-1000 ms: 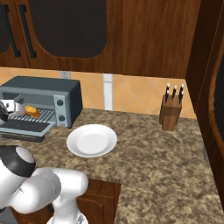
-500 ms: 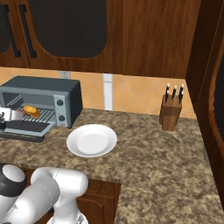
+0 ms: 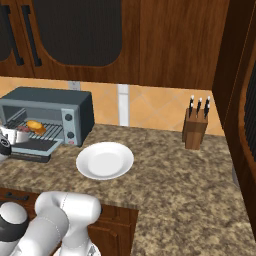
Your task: Pick up the kebab skewer and baguette bread, and place them inside the toaster oven. Close the toaster oven door and start by setting the timer.
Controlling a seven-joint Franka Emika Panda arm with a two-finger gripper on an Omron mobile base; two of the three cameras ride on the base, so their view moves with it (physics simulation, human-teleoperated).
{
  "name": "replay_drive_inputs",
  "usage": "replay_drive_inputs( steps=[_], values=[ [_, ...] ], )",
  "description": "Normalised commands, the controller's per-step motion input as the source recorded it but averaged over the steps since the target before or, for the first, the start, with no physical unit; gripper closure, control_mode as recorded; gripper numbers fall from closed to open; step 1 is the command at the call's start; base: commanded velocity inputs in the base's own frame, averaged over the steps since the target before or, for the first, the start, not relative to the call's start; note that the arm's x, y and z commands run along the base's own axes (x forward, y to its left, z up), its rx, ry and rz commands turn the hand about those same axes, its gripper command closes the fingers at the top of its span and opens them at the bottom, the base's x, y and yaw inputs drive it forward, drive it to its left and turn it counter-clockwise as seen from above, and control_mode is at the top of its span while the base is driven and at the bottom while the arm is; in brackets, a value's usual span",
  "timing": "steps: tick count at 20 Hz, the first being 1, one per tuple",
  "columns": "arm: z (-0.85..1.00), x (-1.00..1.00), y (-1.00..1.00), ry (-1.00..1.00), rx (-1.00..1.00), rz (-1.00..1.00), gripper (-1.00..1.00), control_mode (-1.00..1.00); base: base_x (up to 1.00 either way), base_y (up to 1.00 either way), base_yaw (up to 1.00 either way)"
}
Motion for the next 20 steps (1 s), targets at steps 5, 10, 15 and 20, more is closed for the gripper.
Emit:
replay_drive_inputs(
  steps=[5,10,15,20],
  values=[
    [-0.01,-0.03,-0.02,0.0,0.0,0.0,-1.0,-1.0,0.0,0.0,0.0],
    [-0.04,-0.08,0.0,0.0,0.0,0.0,-1.0,-1.0,0.0,0.0,0.0],
    [0.0,0.0,0.0,0.0,0.0,0.0,-1.0,-1.0,0.0,0.0,0.0],
    [0.0,0.0,0.0,0.0,0.0,0.0,-1.0,-1.0,0.0,0.0,0.0]
  ],
)
